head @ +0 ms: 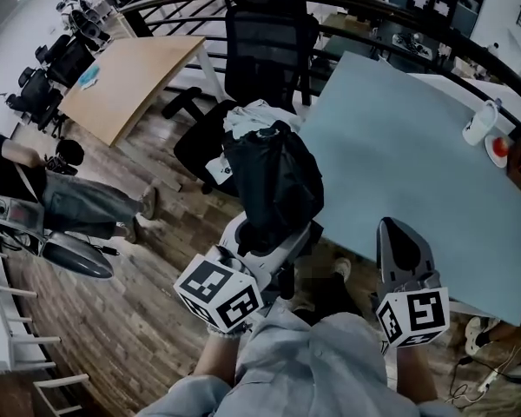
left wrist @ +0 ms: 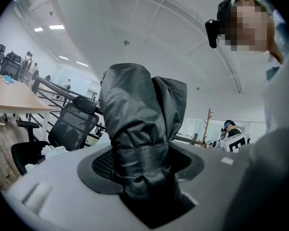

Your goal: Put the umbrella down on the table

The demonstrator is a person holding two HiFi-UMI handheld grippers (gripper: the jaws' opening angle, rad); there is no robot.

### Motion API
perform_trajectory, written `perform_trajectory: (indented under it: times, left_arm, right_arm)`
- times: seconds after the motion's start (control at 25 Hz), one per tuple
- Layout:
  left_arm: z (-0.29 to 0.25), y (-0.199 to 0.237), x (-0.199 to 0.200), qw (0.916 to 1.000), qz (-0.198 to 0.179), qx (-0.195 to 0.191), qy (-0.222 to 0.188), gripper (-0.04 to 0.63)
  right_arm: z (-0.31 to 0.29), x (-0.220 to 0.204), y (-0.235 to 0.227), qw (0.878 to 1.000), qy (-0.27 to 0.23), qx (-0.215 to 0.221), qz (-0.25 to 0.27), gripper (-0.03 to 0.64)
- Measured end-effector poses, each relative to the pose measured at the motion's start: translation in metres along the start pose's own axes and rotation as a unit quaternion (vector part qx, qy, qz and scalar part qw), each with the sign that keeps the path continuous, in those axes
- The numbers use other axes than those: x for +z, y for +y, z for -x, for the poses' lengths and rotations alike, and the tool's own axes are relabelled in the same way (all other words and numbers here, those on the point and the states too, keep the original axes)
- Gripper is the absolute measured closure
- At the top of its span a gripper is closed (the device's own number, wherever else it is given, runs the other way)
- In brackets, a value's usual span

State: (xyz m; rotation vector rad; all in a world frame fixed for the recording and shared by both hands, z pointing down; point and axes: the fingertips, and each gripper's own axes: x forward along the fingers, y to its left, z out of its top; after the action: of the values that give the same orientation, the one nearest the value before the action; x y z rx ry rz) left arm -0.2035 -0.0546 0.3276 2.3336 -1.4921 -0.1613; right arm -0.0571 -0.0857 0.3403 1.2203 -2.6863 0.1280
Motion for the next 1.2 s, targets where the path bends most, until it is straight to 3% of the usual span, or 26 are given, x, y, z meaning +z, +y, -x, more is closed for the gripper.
perform_trajectory:
  times: [0.84,1.2]
  left_arm:
    - [-0.194,0.022,0.016,0.9991,0.014,-0.002,0.039,0.324]
    - [-0.258,0.023,0.013,0.9981,0.014,-0.015,0.058,0.324]
  right_arm:
    - [-0.096,0.011,-0.161,1.000,0.014,-0.010,-0.010,0.626]
    - [-0.118,0.002,-0.209,0.999,0.014,-0.017,-0.030,0.626]
